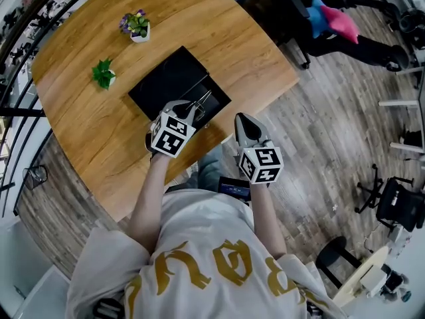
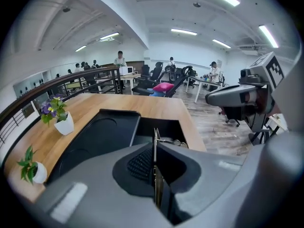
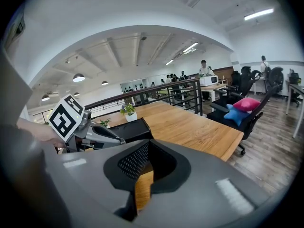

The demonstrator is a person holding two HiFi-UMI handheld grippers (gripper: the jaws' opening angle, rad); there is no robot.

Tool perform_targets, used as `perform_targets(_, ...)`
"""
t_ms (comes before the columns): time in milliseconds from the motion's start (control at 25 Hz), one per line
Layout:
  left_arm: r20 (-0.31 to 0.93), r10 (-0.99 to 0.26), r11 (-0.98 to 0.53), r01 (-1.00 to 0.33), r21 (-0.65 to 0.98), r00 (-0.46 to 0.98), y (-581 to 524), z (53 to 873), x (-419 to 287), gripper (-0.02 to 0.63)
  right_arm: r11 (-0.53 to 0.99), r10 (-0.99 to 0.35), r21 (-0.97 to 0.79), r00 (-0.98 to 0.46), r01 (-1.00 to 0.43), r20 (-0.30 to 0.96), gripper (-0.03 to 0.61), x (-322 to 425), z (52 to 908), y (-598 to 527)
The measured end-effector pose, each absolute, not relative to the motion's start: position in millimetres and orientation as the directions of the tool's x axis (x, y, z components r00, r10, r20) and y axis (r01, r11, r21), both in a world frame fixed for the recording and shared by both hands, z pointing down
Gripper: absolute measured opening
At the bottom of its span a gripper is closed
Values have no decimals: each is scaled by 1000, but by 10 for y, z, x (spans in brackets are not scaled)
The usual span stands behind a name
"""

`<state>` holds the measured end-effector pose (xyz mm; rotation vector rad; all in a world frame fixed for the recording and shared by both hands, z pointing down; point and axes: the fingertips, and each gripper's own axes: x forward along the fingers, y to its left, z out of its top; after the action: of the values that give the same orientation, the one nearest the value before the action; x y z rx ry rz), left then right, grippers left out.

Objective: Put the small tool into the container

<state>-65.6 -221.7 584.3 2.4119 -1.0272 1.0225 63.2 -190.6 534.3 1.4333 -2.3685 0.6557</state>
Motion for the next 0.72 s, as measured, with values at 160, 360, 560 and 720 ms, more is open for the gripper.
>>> perform_targets(160,748,-479,-695,-719,-3,460,-2218,5929,-627,12,392,-749,-232,-456,-890,480,25,665,5385,-1900)
perform_targets(360,774,-470,-711,-701,-48,424,-2235,6021,-587,12,384,-755,-230,-447,-894,479,25,722,5388,-1917)
perform_targets(560,790,-474,-713,-695,-86,389,-2243,6090,-575,12,386,-750,-226,-447,-894,487,25,756,5399,-1939)
perform_targets(720,792,-483,-714,-692,-110,373,-2251,6102,-552,12,395,-746,-231,-457,-889,485,25,759,5373,-1963)
